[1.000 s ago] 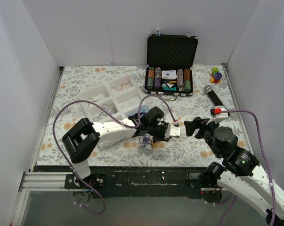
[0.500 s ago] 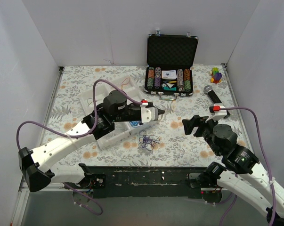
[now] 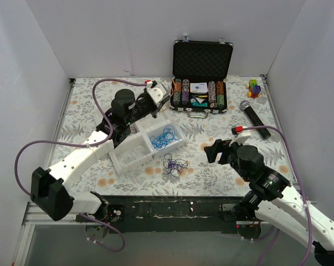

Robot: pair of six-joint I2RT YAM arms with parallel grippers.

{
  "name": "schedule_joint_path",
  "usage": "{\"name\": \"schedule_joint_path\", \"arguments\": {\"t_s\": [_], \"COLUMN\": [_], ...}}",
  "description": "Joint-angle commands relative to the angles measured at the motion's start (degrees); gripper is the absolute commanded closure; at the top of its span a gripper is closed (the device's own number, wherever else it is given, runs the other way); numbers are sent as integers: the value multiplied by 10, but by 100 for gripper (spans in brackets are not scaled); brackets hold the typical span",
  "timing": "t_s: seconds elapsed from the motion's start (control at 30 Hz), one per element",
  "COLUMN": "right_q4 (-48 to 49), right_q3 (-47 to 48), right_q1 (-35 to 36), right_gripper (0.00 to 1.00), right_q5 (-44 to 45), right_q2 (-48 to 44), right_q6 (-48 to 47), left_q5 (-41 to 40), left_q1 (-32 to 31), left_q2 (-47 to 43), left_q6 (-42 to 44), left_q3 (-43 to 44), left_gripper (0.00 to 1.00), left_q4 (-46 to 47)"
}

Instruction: Untangle the cables

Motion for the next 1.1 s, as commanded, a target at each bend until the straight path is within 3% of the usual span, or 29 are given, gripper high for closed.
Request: {"name": "schedule_joint_path", "arguments": {"t_s": [0.0, 0.5, 0.63, 0.87, 0.93, 1.0, 1.07], "right_q4": [40, 46, 46, 44, 42, 40, 40], "right_q3": [-3, -8, -2, 3, 3, 5, 5], "right_q1": [1, 2, 0, 1, 1, 1, 1], "right_gripper": [15, 15, 15, 15, 15, 14, 15], "right_q5": [-7, 0, 0, 0, -1, -2, -3], "right_q2": [-8, -26, -22, -25, -26, -23, -21], "right_q6": [3, -5, -10, -10, -10, -9, -9], "left_q5": [13, 39, 36, 32, 35, 38, 46], "left_q1": [52, 130, 133, 144, 145, 145, 145], "left_q2": [47, 187, 212, 227, 221, 214, 207], "left_q6": [-45, 13, 30, 28, 28, 32, 45], "left_q3": [-30, -64, -52, -49, -48, -43, -31], "left_gripper": [100, 100, 100, 93, 87, 67, 64], "left_q4": [39, 82, 49, 52, 54, 34, -1]}}
